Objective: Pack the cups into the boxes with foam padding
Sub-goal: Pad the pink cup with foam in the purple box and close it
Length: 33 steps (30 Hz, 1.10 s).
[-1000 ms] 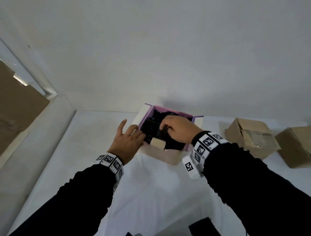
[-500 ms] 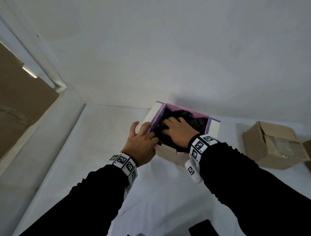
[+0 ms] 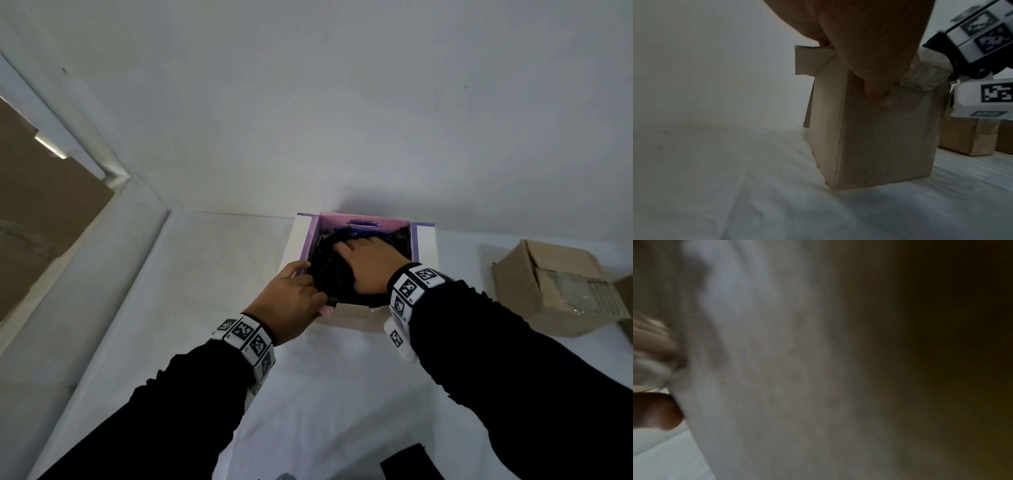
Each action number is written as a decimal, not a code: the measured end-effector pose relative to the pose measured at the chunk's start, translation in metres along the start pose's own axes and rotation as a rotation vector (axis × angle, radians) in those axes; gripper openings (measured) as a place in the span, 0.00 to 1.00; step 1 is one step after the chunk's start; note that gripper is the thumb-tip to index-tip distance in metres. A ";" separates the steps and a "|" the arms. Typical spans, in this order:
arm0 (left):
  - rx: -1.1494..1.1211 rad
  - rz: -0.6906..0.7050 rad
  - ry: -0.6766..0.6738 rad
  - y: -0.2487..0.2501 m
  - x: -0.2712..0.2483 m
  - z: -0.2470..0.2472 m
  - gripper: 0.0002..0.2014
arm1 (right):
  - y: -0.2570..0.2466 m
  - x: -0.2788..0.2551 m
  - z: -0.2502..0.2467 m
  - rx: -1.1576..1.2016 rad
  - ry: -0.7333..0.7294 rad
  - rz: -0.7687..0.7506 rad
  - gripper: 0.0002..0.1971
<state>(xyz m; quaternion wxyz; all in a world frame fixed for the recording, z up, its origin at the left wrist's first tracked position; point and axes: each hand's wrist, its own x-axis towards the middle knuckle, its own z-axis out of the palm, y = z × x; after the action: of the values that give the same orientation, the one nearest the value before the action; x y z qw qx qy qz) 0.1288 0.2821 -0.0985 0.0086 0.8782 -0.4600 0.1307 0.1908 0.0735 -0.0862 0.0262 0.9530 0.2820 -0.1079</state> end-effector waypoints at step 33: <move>0.126 -0.396 -0.436 -0.015 0.067 -0.006 0.39 | 0.005 -0.047 -0.007 -0.163 0.179 0.280 0.17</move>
<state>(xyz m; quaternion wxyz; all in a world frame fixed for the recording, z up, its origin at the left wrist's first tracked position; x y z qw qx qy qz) 0.1758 0.2378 -0.0753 -0.1194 0.9570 -0.2620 -0.0369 0.1566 0.0455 -0.0687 0.0929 0.9834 0.1555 0.0054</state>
